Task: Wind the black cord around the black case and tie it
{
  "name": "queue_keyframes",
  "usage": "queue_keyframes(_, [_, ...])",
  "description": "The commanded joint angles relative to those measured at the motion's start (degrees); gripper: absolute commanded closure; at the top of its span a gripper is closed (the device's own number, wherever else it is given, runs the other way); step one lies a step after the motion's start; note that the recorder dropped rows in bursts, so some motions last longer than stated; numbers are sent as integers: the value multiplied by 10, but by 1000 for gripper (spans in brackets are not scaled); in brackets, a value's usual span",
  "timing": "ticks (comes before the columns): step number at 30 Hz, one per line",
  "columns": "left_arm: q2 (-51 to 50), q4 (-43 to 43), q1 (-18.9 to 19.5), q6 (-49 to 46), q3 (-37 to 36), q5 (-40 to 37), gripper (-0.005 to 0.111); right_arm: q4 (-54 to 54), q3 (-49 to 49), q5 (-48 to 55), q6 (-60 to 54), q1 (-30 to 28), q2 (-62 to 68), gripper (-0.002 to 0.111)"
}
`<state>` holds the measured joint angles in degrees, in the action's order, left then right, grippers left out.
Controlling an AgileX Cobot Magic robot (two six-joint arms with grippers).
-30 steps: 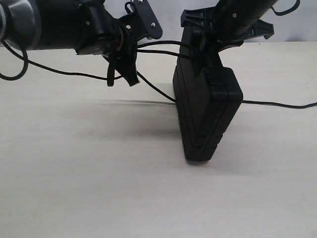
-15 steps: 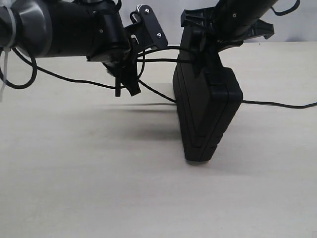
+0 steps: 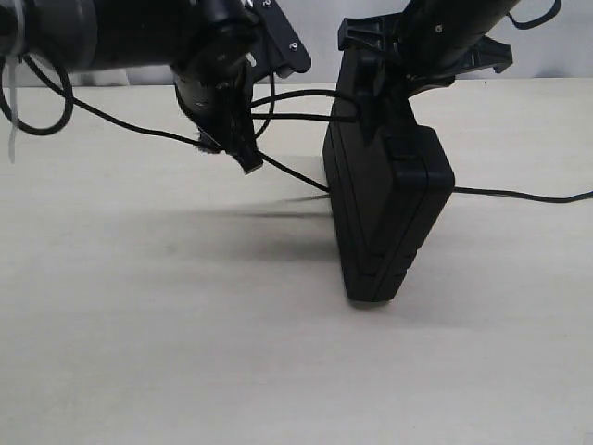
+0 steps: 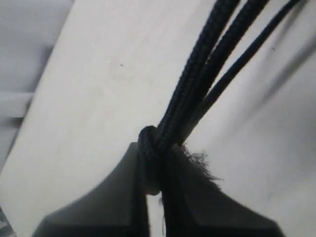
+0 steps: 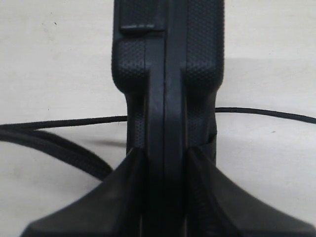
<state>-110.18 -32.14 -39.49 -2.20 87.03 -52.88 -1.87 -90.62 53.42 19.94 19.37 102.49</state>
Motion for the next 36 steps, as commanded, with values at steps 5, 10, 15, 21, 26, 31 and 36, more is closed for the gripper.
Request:
queue_keyframes(5, [-20,259,45,-286,11,-93,107,-9,0,4,3,1,-2,104])
queue_keyframes(10, [-73,293,45,-292,11,-126,107,-9,0,3,3,1,-2,104])
queue_keyframes(15, [-114,342,45,-353,11,-126,76,-9,0,3,3,1,-2,104])
queue_keyframes(21, [-114,352,45,-432,11,-144,52,-9,0,3,3,1,-2,104])
queue_keyframes(26, [-114,480,24,-736,11,-105,52,-9,0,3,3,1,-2,104])
queue_keyframes(31, [-122,483,11,-744,11,-22,52,-9,0,3,3,1,-2,104])
queue_keyframes(36, [-152,481,11,-728,10,-24,57,-9,0,3,3,1,-2,104])
